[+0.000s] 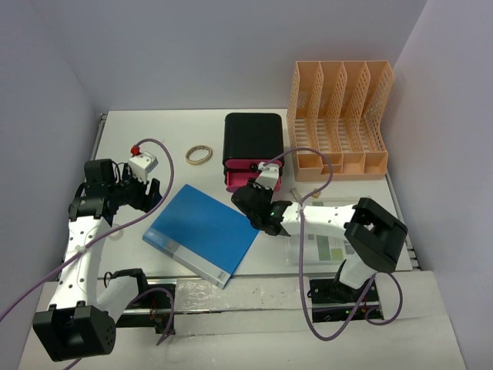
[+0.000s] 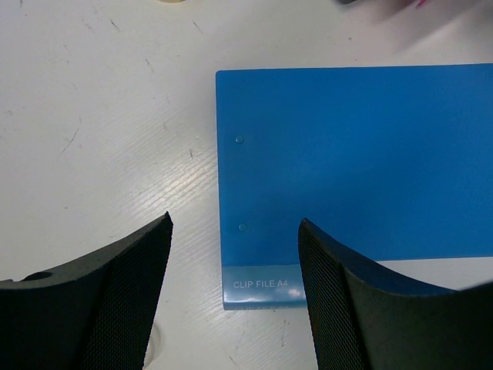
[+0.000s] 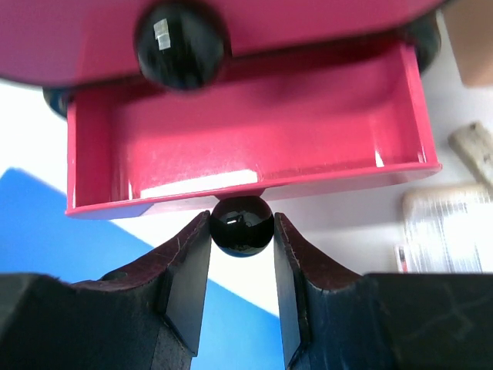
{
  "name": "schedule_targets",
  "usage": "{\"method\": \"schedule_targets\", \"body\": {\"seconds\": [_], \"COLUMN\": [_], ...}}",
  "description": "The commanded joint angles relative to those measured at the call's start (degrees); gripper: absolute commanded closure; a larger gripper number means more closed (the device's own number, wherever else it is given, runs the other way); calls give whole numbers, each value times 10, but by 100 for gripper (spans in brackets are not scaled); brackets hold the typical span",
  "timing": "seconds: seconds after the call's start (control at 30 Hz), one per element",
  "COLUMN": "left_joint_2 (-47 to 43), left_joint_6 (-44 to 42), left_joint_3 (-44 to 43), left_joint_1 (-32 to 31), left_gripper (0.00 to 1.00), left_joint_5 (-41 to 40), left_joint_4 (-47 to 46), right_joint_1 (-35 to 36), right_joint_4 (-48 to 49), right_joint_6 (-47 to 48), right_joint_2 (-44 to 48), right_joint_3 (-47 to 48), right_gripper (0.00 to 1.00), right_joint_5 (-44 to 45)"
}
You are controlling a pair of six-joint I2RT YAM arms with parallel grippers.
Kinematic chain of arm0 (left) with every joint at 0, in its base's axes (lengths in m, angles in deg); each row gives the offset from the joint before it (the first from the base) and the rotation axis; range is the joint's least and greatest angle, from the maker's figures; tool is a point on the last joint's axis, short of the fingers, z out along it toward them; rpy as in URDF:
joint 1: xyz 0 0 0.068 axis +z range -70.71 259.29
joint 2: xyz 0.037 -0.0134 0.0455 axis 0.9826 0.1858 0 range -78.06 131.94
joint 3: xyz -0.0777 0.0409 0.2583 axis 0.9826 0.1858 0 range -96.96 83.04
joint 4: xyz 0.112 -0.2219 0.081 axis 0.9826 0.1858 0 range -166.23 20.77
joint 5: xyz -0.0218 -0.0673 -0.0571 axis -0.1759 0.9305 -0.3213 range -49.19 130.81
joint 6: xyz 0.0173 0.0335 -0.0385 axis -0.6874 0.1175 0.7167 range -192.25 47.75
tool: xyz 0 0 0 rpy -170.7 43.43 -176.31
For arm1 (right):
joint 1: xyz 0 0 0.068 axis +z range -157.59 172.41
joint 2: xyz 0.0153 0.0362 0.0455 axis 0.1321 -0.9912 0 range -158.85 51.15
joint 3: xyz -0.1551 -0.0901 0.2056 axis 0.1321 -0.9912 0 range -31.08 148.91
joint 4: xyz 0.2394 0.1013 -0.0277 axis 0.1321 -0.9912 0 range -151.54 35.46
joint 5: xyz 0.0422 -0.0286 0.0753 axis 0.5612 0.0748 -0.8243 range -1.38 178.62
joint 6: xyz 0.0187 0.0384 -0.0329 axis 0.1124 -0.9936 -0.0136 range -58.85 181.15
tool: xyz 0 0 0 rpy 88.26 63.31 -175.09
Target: Organize the desk
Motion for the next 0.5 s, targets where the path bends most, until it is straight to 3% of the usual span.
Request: {"method": "schedule_targets", "body": {"seconds": [0.0, 0.47], "left_joint_2": [-7, -8], "left_joint_6": [1, 1], "left_joint_3": [-1, 4], "left_joint_1": [3, 3], "left_gripper": [27, 27], "left_joint_5": [11, -2], "left_joint_4": [3, 8], "right_joint_1": [27, 72], "right_joint_4": [-11, -46], "right_joint_6": [-43, -91], "right_joint_2": [32, 57], "right_joint_3": [-15, -46], "right_gripper": [98, 95], "right_joint_5": [8, 14]}}
